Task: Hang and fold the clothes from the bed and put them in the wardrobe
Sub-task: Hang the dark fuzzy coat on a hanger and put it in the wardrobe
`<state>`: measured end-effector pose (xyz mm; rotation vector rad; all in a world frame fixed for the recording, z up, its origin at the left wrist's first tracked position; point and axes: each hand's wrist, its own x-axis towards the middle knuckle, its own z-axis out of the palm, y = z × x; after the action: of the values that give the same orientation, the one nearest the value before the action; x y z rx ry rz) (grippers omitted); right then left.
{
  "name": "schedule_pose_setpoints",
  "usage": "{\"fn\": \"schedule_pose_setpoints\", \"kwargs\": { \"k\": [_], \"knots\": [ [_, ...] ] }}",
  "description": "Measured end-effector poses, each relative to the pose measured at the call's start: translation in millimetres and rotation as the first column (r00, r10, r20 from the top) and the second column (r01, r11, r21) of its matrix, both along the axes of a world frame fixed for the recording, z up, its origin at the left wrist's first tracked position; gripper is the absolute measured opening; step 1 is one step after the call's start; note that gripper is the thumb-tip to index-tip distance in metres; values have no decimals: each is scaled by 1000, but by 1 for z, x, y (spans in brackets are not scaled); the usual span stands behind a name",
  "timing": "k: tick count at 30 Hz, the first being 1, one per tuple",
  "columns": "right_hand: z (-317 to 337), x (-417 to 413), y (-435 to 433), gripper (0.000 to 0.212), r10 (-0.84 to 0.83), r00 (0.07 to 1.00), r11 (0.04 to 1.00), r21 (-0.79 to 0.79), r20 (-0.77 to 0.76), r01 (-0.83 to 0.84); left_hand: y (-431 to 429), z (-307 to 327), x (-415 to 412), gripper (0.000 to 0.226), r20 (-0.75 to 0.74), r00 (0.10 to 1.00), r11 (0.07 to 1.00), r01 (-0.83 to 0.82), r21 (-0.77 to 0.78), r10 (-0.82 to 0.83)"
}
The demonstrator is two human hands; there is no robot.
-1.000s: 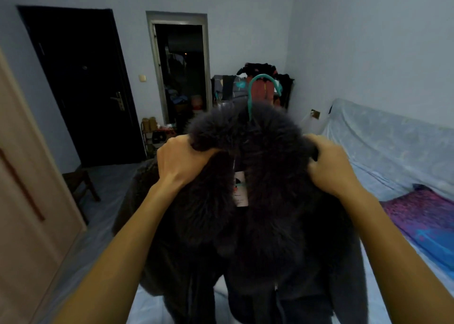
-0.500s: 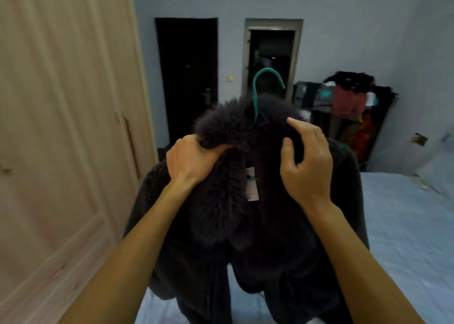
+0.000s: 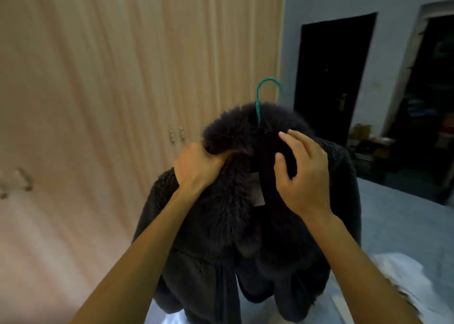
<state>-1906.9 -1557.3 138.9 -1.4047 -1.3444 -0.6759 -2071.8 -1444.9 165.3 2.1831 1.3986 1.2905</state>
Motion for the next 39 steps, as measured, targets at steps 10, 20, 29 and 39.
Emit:
{"fn": "schedule_pose_setpoints", "kwargs": {
  "k": [10, 20, 29, 39],
  "knots": [
    [-3, -134, 55, 42, 394, 919, 915, -107, 22, -389, -10, 2, -174, 53, -10, 912, 912, -410, 24, 410],
    [-11, -319, 122, 44, 629, 775, 764, -232, 57, -603, -12, -10, -366, 56, 20, 691, 691, -722, 10, 722],
    [-27, -472, 178, 41, 697, 715, 698, -284, 59, -657, 4, -28, -506, 51, -11, 596, 596, -802, -40, 803],
    [-56, -563, 235, 36, 698, 713, 687, -350, 72, -637, 21, -65, -601, 47, -37, 499, 492, -863, -118, 866]
  ]
}}
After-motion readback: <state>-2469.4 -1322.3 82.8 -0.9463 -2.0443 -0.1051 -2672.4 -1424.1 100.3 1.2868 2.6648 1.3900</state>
